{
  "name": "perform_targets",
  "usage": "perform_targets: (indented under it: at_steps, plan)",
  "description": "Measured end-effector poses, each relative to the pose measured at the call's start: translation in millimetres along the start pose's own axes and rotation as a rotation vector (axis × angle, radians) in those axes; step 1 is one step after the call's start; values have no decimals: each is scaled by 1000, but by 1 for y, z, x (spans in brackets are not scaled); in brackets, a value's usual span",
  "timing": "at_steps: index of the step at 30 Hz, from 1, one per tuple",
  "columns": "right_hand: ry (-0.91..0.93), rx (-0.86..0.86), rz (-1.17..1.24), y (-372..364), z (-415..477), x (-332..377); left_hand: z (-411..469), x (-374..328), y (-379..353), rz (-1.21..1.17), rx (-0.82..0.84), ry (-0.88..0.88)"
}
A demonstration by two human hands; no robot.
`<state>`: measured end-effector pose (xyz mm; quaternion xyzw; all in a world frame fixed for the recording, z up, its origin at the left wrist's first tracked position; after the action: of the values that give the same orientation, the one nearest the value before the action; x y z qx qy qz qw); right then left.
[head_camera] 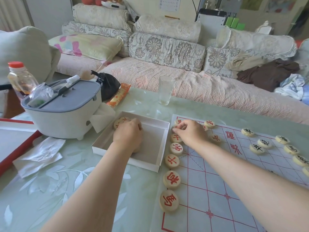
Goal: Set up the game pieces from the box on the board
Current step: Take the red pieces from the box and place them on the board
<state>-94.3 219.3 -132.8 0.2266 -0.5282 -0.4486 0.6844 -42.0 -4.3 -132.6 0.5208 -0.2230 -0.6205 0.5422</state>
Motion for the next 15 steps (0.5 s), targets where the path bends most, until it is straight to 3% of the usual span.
perform_targets:
  at_steps: [3, 8, 15]
  plan:
    - [14, 38, -30, 3, -2, 2, 1, -4, 4, 1, -24, -30]
    - [71, -15, -2, 14, -7, 14, -1, -14, 18, -433, 6, 195]
    - [423, 168, 276, 22, -30, 69, -2, -11, 37, -910, 31, 419]
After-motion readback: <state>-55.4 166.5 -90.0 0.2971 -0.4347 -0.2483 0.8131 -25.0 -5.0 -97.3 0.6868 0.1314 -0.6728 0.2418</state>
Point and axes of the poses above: each hand's wrist, its own z-axis towards the middle knuckle, its own y-axis out of the back of the hand, x = y × z, the point moved 2 cm from there along z, towards the middle knuckle, and after that the axes turned 12 degrees about -x, right-handed, at the moved point
